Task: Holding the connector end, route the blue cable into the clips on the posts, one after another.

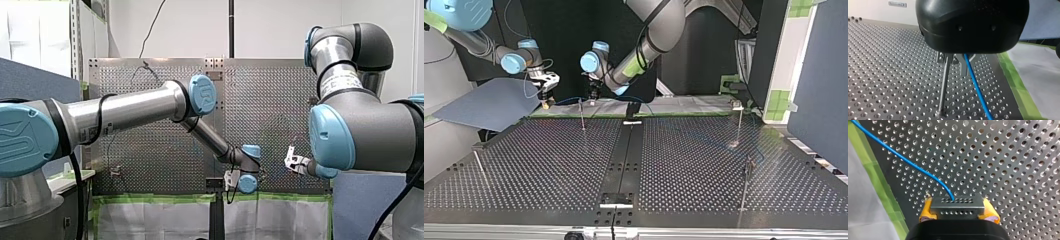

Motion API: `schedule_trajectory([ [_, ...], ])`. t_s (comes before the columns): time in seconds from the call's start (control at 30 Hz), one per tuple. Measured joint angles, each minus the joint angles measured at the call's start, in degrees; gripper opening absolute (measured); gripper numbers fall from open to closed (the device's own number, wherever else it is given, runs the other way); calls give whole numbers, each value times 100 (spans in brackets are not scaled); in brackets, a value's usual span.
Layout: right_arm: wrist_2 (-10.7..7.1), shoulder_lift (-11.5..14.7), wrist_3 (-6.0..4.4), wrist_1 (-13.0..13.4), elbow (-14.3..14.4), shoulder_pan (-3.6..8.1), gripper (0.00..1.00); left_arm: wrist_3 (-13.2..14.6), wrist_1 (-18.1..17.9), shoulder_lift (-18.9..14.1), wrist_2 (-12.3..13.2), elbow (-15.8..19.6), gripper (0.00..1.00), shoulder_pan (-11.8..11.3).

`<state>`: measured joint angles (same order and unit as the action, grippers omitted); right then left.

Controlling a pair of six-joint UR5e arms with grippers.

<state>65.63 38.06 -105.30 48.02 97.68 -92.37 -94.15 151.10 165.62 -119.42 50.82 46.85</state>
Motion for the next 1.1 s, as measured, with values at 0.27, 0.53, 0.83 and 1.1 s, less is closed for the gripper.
schedule_trajectory([
  [0.27,21,0,-23,-7,-105,-13,0,2,-37,0,51,-1,0,-57],
  [0.53,35,-2,-36,4,-169,-13,0,2,-68,-1,78,-65,0,-98],
  [0.83,37,-2,-29,3,-191,-21,0,8,-75,0,76,-230,0,-136],
  [1.1,38,-1,-28,14,-192,-22,0,13,-86,10,102,-238,0,-176],
])
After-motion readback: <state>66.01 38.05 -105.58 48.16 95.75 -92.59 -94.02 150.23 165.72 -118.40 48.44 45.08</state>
